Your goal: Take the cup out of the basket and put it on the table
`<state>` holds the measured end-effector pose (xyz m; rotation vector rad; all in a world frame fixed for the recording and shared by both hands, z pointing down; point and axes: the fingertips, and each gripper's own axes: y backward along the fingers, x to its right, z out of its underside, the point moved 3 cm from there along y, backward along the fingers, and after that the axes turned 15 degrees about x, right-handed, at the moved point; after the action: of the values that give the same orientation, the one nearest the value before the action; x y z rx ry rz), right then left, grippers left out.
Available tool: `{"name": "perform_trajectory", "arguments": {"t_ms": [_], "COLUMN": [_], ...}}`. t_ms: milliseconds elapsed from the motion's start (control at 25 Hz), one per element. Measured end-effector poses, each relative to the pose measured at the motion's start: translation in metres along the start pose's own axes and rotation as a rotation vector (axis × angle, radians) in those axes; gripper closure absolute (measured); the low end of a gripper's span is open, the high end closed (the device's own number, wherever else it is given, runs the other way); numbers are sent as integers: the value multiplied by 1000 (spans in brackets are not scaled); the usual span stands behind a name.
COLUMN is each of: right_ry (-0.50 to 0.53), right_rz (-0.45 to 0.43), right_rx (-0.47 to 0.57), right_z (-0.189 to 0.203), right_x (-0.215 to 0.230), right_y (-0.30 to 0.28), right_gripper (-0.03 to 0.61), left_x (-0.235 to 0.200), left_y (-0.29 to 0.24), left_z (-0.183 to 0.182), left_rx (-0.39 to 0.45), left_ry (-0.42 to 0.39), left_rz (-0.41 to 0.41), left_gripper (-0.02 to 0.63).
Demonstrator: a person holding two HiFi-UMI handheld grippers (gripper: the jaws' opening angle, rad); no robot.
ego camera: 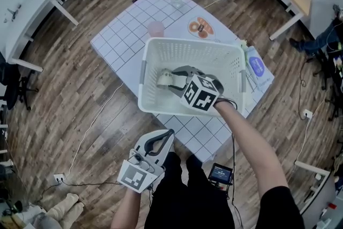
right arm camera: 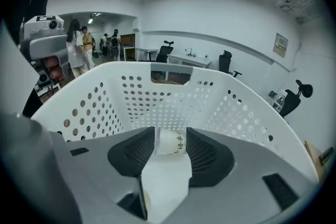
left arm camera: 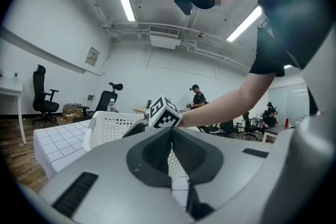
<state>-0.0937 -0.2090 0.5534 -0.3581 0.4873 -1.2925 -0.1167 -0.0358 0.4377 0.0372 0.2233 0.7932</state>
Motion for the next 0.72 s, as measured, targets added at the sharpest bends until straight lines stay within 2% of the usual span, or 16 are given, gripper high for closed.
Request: {"name": "perform_trajectory", "arguments": {"t_ms": [480,720], "right_ry": [41,53], "right_rz": [-67,-62], "right_rx": [-99,-133], "right_z": [29,38], "right_x": [-13,-14], "right_y": [-31,-42], "right_gripper": [374,364], "left_x": [-3,-2], "left_y": [5,7], "left_z": [4,10], "left_rx": [-15,-23], "left_ry": [8,27], "left_rz": [0,-1], "left_gripper": [606,606]}}
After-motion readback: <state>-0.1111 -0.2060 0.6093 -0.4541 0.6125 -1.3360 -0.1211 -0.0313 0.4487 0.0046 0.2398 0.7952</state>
